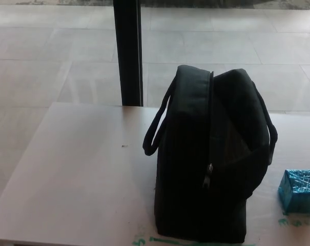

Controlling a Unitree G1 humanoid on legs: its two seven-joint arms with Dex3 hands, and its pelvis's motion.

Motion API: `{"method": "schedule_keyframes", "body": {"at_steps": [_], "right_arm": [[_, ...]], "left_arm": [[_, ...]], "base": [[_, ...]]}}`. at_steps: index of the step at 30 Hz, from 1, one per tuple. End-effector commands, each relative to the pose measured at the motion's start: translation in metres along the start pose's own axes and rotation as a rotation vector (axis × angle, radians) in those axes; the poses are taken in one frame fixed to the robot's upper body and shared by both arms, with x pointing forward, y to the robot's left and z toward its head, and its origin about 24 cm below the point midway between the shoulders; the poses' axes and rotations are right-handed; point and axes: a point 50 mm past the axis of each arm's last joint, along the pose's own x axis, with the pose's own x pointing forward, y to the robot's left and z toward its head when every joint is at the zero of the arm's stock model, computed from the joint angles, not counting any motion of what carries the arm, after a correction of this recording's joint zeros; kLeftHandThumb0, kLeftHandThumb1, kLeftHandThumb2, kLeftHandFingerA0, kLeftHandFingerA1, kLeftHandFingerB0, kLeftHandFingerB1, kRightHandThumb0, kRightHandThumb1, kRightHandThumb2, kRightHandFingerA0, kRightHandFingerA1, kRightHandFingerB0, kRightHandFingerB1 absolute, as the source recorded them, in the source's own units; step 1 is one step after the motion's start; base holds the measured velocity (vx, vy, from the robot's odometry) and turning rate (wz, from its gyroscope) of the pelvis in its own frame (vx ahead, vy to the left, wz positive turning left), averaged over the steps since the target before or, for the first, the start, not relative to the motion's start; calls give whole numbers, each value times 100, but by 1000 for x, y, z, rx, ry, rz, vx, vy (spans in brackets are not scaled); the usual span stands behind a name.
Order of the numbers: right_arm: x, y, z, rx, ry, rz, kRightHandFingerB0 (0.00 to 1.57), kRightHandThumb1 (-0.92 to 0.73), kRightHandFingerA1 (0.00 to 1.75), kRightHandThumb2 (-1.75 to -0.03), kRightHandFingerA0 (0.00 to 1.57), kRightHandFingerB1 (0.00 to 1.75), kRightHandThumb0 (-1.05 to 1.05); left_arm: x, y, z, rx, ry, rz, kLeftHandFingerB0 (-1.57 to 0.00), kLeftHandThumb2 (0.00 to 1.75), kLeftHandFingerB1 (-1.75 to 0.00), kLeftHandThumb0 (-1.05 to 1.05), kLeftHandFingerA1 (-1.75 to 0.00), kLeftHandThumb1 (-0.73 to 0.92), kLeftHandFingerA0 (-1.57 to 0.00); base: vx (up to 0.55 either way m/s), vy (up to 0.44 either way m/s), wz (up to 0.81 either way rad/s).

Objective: The robot uses its right hand to pick up the cube kept on the middle of the desk and put it inside the bag next to it

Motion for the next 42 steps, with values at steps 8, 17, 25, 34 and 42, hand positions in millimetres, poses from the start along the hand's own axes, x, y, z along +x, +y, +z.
{"method": "schedule_keyframes", "body": {"at_steps": [8,17,25,34,42], "right_arm": [[-73,-155,67,480,-583,-297,7,-73,56,-108,20,39,-79],[-127,-227,118,597,-791,-562,11,-92,50,-68,24,26,-78],[-200,-259,213,398,-1137,-571,17,-87,48,-66,13,33,-80],[-225,-229,284,134,-1282,-396,14,-80,43,-65,12,26,-92],[-209,-192,317,-92,-1275,-303,16,-79,44,-64,15,31,-89]], "left_arm": [[-52,124,83,-614,-498,-52,-22,65,-31,-72,-39,81,-25],[-60,130,87,-562,-512,-46,-23,65,-31,-73,-40,83,-26],[-62,126,90,-564,-510,-69,-21,66,-31,-72,-38,83,-25],[-63,124,91,-595,-504,-86,-21,65,-31,-71,-40,83,-24],[-63,125,91,-597,-498,-96,-21,65,-31,-72,-39,83,-24]], "base": [[0,0,0],[0,0,0],[0,0,0],[1,-1,1],[0,0,0]]}}
